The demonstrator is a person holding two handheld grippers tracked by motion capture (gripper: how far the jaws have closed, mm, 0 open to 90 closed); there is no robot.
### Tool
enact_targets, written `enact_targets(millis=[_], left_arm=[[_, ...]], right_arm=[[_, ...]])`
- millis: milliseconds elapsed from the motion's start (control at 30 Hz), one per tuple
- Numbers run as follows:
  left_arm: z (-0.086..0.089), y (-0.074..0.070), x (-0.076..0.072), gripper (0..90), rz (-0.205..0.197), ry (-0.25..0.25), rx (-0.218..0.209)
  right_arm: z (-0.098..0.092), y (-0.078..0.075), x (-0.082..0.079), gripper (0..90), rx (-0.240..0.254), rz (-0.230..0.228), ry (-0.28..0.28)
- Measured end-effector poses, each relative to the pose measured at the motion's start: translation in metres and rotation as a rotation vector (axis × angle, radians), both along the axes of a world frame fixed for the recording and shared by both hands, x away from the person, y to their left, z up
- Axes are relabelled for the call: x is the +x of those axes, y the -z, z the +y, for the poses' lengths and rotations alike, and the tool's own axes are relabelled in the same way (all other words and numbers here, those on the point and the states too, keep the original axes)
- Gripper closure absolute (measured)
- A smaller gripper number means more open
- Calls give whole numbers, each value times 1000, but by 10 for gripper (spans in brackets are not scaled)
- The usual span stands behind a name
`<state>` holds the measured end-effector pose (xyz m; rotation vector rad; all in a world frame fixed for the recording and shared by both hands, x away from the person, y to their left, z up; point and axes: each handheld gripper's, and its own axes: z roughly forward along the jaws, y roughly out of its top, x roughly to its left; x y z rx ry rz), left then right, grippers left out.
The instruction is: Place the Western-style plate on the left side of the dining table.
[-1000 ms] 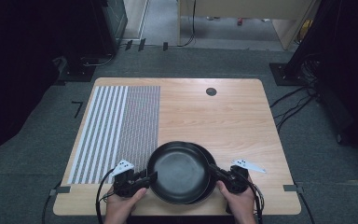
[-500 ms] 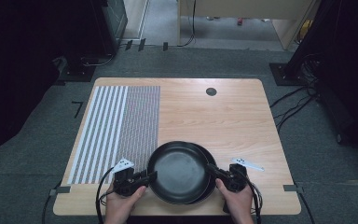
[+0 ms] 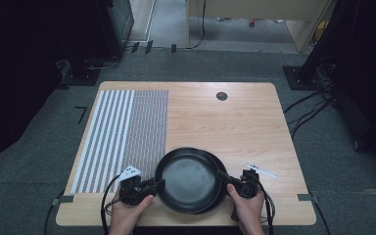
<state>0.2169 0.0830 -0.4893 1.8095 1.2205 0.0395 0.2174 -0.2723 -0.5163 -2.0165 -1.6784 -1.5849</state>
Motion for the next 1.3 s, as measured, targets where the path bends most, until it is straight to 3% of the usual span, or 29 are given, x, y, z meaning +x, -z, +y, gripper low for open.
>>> enact_targets(millis=[367, 667, 900, 967, 1067, 1300], left_arm=[[12, -7, -4, 670, -24, -22, -24], [14, -4, -2, 670, 12, 0, -59], [8, -1, -5, 662, -7, -5, -41], [8, -1, -5, 671, 5, -12, -57], [11, 3, -2, 700, 60, -25, -134], [5, 5, -2, 719, 69, -31, -120]], right_arm=[[1, 1, -1, 846, 2, -5, 12], [3, 0, -3, 845, -18, -22, 27], [0, -1, -4, 848, -23, -28, 38], [0, -2, -4, 851, -26, -35, 40], [0, -4, -5, 856, -12, -46, 52], [-1, -10, -10, 861, -8, -88, 101]])
